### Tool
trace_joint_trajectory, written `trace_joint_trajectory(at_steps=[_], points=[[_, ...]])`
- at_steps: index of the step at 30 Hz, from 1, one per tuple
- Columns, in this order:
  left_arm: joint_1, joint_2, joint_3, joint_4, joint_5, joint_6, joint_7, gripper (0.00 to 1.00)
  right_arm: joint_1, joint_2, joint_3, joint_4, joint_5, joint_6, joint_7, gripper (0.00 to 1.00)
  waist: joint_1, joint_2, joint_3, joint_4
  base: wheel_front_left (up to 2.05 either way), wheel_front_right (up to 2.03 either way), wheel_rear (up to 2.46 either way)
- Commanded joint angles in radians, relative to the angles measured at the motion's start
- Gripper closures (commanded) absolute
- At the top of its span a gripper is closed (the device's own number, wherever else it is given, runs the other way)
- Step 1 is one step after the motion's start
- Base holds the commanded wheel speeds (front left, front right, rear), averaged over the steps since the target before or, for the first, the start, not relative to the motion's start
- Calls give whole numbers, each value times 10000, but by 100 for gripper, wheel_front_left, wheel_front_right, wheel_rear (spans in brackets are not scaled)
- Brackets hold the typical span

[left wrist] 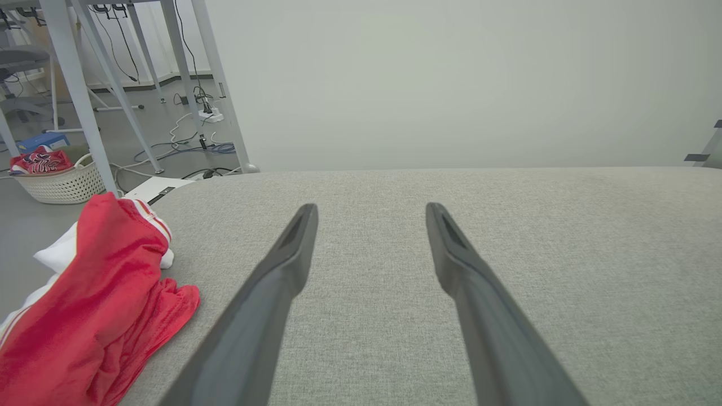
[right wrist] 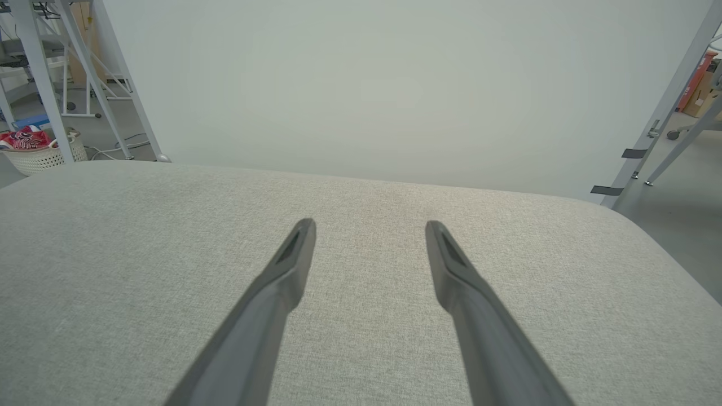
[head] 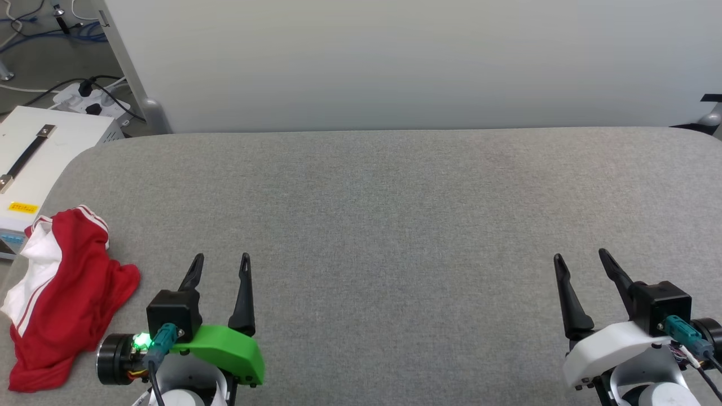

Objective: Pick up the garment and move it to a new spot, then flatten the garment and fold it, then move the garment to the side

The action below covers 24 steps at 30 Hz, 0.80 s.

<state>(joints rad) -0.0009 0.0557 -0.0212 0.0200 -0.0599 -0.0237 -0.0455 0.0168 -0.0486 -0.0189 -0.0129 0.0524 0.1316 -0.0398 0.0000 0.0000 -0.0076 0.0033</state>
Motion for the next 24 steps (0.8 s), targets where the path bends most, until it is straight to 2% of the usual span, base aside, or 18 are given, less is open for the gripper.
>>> trace_joint_trajectory(at_steps=[1,16,24], points=[[-56,4,-5,30,-141,-85,-120,0,22,-7,-51,-95,139,-2,-89,0,0,0,2,2,0,0,0],[-137,7,-49,291,-517,-244,-450,0,98,-8,-288,-570,402,-3,-156,0,0,0,-27,33,0,0,0],[-251,25,21,507,-687,-323,-614,0,154,-9,-196,-779,418,-4,-35,0,0,0,-39,459,0,0,0]])
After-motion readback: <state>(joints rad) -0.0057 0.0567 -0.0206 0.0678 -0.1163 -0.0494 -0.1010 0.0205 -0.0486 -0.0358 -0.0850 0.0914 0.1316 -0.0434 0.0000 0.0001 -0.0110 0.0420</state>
